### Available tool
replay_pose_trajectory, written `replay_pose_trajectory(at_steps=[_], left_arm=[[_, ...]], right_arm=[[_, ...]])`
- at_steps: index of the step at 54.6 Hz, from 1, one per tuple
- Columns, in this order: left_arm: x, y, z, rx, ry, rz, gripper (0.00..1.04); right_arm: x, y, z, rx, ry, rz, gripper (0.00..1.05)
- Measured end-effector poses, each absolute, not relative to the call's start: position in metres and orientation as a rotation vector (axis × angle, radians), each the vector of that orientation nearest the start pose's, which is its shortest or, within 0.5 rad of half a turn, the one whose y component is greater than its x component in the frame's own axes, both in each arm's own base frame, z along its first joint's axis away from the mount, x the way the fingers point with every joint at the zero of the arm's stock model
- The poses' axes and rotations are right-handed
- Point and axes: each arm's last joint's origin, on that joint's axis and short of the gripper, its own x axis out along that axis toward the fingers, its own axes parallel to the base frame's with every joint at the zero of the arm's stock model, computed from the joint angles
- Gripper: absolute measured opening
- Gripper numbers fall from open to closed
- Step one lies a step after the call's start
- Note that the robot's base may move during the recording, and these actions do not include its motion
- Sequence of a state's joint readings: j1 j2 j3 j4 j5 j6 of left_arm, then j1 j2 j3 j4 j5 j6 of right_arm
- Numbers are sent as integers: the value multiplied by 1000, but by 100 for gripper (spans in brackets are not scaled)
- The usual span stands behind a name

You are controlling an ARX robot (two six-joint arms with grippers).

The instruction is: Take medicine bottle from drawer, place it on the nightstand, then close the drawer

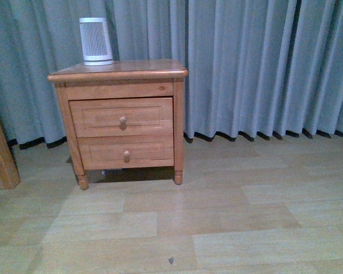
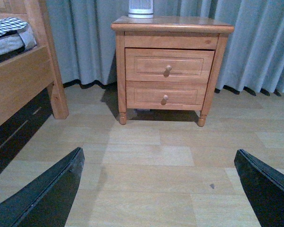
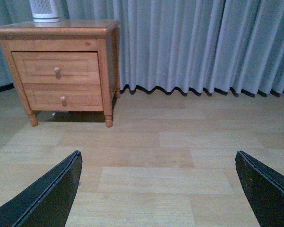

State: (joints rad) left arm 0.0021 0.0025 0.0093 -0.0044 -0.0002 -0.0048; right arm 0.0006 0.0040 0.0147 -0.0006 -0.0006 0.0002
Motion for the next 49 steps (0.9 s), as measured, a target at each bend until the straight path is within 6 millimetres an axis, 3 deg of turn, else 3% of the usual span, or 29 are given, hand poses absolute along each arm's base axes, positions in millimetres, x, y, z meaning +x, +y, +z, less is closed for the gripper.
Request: replay_pose_trajectory(at_steps=[49], left_arm=[[97, 0, 166, -5, -2, 2, 98]], right_arm=[[97, 0, 168, 0, -10, 1, 98]])
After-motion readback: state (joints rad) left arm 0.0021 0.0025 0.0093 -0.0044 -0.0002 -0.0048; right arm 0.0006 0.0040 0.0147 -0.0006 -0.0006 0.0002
